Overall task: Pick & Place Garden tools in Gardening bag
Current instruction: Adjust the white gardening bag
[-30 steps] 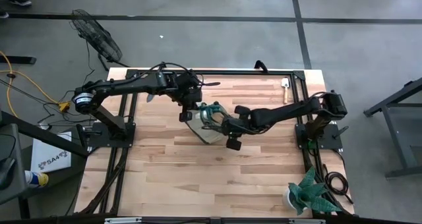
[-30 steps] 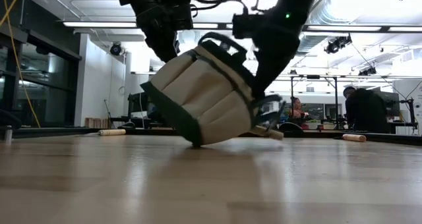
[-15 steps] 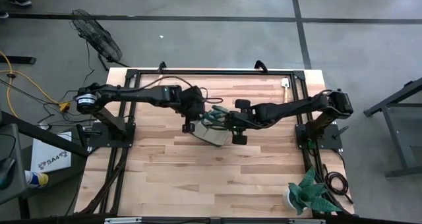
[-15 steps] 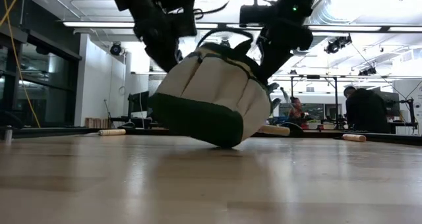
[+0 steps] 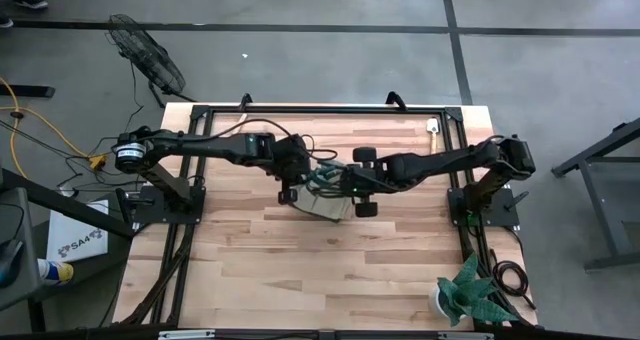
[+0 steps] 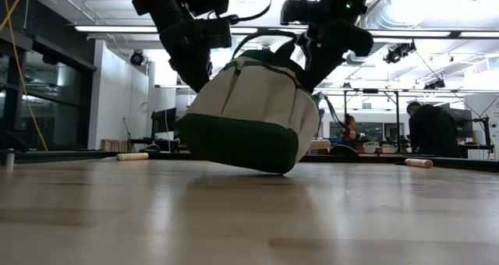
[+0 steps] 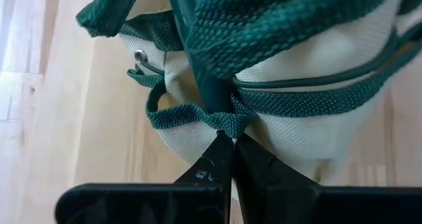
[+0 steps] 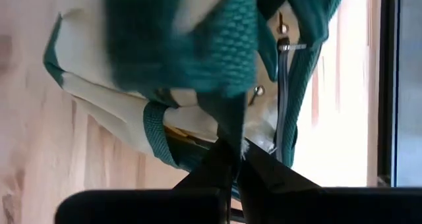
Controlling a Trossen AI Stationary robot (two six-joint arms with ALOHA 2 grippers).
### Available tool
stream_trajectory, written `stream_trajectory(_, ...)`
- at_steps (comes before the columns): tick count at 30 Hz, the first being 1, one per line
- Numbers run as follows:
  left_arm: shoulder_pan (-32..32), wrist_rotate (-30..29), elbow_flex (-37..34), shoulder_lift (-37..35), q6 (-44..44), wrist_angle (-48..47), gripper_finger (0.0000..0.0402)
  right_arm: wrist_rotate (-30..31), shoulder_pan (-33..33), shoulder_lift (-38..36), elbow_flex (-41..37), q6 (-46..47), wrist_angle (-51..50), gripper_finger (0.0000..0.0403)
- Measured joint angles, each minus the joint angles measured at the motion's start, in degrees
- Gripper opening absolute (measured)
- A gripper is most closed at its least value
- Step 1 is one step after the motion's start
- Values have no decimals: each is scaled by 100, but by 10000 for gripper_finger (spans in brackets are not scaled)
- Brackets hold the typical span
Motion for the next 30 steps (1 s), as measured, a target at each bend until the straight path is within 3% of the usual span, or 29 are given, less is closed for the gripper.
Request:
stream_trajectory(9,-241,-215,7,118,-129,108,0,269,-181,-109,0,-679,-233,4)
stream_trajectory(19,-762,-1265,10,330,-166,199,0,393,-79,-407,0,-798,-102,4)
stream_trajectory(23,-863,-1553,4,397,-193,263,0,186,52,-359,0,-799,-74,4)
stream_trajectory(30,-848,-1429,0,405,-273,198,4,82,137,-345,0,-749,-133,4)
